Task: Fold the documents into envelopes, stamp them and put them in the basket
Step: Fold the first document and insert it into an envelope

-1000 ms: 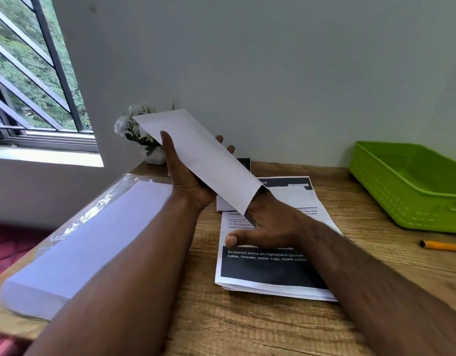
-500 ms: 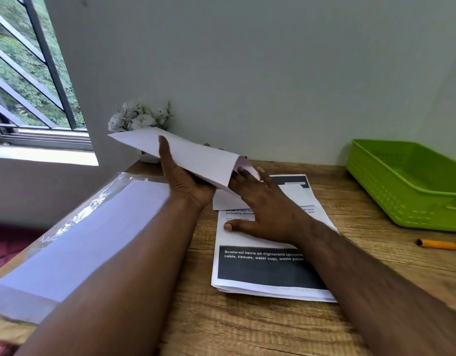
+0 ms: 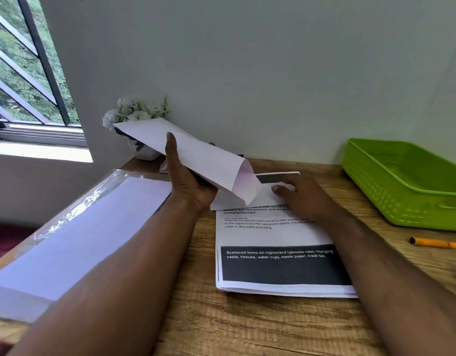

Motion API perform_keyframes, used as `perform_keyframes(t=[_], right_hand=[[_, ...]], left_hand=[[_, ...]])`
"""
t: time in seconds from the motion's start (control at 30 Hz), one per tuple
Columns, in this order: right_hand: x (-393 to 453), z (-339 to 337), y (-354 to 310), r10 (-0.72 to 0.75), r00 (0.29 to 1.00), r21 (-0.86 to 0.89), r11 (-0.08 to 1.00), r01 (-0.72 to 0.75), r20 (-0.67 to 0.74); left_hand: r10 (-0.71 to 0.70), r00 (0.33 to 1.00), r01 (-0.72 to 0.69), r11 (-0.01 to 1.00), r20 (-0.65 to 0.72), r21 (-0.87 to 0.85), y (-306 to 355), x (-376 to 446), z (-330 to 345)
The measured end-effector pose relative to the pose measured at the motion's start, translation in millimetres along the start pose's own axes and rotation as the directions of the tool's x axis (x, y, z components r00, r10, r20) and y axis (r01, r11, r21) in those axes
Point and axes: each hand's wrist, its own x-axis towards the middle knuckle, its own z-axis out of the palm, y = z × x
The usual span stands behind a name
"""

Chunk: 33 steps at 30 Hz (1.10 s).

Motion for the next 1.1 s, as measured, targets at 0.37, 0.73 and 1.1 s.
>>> perform_keyframes(t=[0.37,0.73,1.1], right_hand=[[12,0,15,0.123,0.987,-0.218,0.965,-0.143,-0.103],[6,-42,7,0.355,0.933,0.986,0.127,-0.107,0.056],[-7,-47,9,0.357,0.864,0.53,0.685,-0.5,0.354]], left_hand=[[-0.011,0.999,0.011,1.0,0.046,-0.003,-3,-2,2],[-0.015,0.999,0.016,1.0,0.046,-0.022,0,-1,0],[0.059,0.998,-0.058,0.998,0.022,-0.015,7,1,0]])
